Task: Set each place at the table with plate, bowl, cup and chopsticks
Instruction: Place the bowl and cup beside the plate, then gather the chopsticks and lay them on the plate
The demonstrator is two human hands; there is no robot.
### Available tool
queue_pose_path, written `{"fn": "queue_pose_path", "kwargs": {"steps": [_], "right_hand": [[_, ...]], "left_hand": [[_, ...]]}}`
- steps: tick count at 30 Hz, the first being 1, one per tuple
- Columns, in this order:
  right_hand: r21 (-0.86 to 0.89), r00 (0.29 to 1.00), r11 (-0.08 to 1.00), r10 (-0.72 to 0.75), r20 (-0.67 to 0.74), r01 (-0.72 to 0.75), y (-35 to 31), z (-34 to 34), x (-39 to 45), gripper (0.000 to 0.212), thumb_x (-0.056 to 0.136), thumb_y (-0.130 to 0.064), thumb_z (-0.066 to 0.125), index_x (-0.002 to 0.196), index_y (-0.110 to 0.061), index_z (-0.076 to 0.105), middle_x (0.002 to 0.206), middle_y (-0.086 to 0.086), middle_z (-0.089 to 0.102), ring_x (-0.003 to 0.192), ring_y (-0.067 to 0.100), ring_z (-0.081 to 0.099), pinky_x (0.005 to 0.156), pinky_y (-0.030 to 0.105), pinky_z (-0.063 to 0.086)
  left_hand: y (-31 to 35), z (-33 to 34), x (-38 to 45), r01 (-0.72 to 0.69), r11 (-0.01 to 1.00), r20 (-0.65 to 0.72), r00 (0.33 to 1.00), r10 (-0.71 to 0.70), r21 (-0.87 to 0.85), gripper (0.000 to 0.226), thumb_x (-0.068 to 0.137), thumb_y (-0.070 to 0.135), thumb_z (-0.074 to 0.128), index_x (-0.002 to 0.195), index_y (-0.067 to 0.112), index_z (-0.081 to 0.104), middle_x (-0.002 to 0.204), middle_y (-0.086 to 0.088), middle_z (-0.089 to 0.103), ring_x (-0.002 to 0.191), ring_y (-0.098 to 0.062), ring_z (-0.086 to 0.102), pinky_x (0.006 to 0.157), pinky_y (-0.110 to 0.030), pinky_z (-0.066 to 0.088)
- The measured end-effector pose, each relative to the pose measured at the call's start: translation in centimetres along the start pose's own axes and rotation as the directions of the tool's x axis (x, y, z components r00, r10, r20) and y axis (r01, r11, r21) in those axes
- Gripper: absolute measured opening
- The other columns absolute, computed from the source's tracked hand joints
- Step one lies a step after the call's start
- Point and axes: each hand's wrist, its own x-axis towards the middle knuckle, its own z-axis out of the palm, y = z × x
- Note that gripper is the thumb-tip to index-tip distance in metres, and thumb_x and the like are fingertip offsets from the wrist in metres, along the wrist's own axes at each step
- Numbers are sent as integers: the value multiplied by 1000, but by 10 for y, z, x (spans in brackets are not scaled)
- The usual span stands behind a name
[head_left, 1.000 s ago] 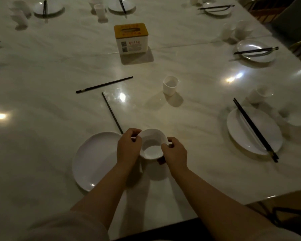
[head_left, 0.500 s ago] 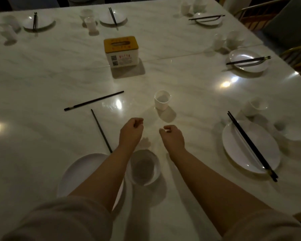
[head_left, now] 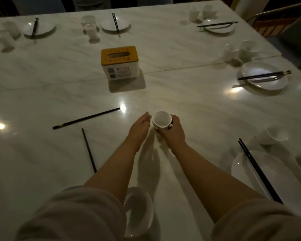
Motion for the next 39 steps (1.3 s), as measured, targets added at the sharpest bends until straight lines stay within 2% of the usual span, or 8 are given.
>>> {"fn": "queue_pose_path", "kwargs": {"steps": [5, 10, 17, 22, 26, 29, 33, 39], "right_hand": [[37, 988, 996, -90, 123, 86, -8, 15, -25, 63, 72, -23, 81, 123, -23, 44, 107, -11, 56, 90, 8, 60, 70, 15, 45], [59, 912, 987, -163, 375, 152, -10, 37, -64, 62, 77, -13, 76, 128, -23, 44, 117, -6, 57, 100, 14, 60, 89, 30, 53], [-1, 867, 985, -151, 475, 172, -3, 53, -92, 63, 80, -14, 74, 135, -24, 45, 131, -4, 54, 118, 15, 55, 90, 16, 45], [-148, 858, 961, -132, 497, 233, -3, 57, -100, 74, 84, -25, 71, 146, -28, 31, 146, -2, 44, 129, 18, 47, 104, 29, 36], [-141, 853, 962, -133, 505, 233, -7, 57, -105, 84, 81, -28, 73, 149, -24, 24, 149, 0, 38, 135, 18, 39, 103, 25, 29], [-212, 845, 899, -249, 474, 383, -10, 65, -106, 91, 77, -35, 76, 149, -22, 22, 154, 3, 30, 143, 21, 25, 115, 33, 24], [-323, 814, 794, -333, 476, 514, -13, 77, -106, 84, 79, -42, 71, 147, -31, 25, 156, 0, 23, 147, 20, 11, 120, 41, 17], [-368, 811, 769, -316, 492, 523, -14, 83, -101, 78, 74, -32, 77, 141, -25, 38, 139, 4, 39, 128, 23, 36, 102, 30, 36]], "left_hand": [[-10, -19, -21, -101, 988, -222, 967, 125, 117, 33, 96, 30, 48, 126, 24, 61, 127, 0, 62, 117, -18, 58, 103, -43, 46], [-38, -57, -67, -117, 981, -419, 891, 173, 155, 13, 93, 38, 55, 95, 30, 65, 91, 9, 67, 88, -15, 66, 80, -45, 58], [-69, -85, -108, -122, 975, -392, 901, 187, 185, 5, 91, 26, 62, 96, 26, 64, 89, 12, 65, 89, -17, 67, 81, -44, 58], [-74, -91, -116, -112, 970, -393, 900, 191, 216, 4, 90, 25, 61, 93, 27, 63, 88, 12, 65, 87, -15, 67, 80, -42, 58], [-71, -102, -117, -115, 951, -359, 907, 219, 288, 13, 95, 26, 53, 95, 20, 65, 89, 4, 68, 82, -13, 68, 72, -25, 55], [-71, -125, -108, 10, 881, -457, 858, 234, 472, 16, 94, 21, 55, 98, 11, 66, 96, -6, 63, 87, -19, 61, 71, -20, 43], [-75, -148, -87, 274, 808, -510, 859, 38, 521, 34, 85, 35, 66, 98, 4, 59, 98, -11, 60, 88, -25, 58, 67, -28, 40], [-76, -152, -68, 377, 775, -481, 870, -109, 507, 40, 78, 37, 74, 91, -1, 70, 93, -18, 70, 83, -30, 66, 63, -29, 44]]}}
